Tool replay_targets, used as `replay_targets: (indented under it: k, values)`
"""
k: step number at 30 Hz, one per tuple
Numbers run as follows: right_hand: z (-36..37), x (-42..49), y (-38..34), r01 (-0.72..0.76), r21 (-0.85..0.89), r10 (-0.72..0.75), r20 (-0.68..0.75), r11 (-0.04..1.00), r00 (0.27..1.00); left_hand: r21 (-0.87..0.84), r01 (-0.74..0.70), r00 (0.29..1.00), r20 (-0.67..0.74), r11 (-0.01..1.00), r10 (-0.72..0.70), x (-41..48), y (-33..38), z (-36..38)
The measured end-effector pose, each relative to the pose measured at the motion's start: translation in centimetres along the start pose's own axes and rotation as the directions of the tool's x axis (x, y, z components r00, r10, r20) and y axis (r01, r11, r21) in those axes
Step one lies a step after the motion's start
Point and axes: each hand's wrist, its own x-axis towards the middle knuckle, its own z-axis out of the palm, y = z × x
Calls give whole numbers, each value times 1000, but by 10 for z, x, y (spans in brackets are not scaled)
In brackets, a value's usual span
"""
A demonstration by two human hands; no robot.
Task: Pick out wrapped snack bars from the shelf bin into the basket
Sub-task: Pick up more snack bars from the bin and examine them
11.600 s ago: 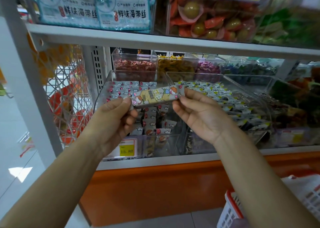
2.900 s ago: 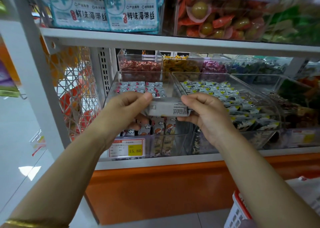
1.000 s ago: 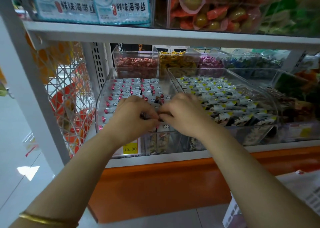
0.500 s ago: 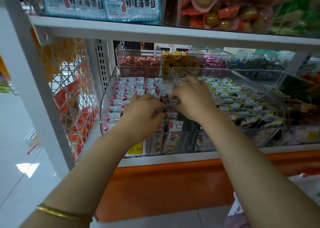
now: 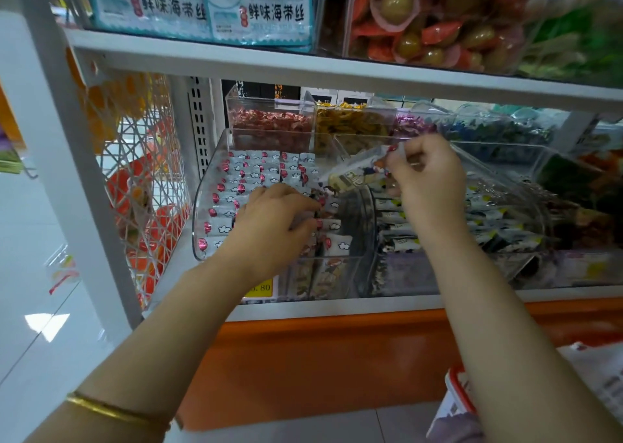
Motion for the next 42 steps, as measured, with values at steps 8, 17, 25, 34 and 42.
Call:
replay_targets:
  k: [8, 17, 25, 34, 42]
  values:
    - [-3, -14, -4, -427, 511, 322, 284, 746, 903, -737, 218, 956, 30, 640, -291, -11, 9, -15]
    - [-6, -21, -5, -653, 638, 277, 595, 408, 754, -900, 273, 885, 97, 339, -456, -13, -2, -23]
    - [-3, -18, 5, -649, 733, 388, 549, 204, 741, -971, 206, 947, 167, 120, -275, -11, 4, -25]
    - [-4, -17, 7, -635, 761, 423, 537, 129, 730, -979, 157, 972, 130, 130, -194, -13, 1, -22]
    - [-2, -22, -2, -466, 602, 270, 391, 648, 880, -934, 176, 953, 82, 310, -293, -13, -1, -22]
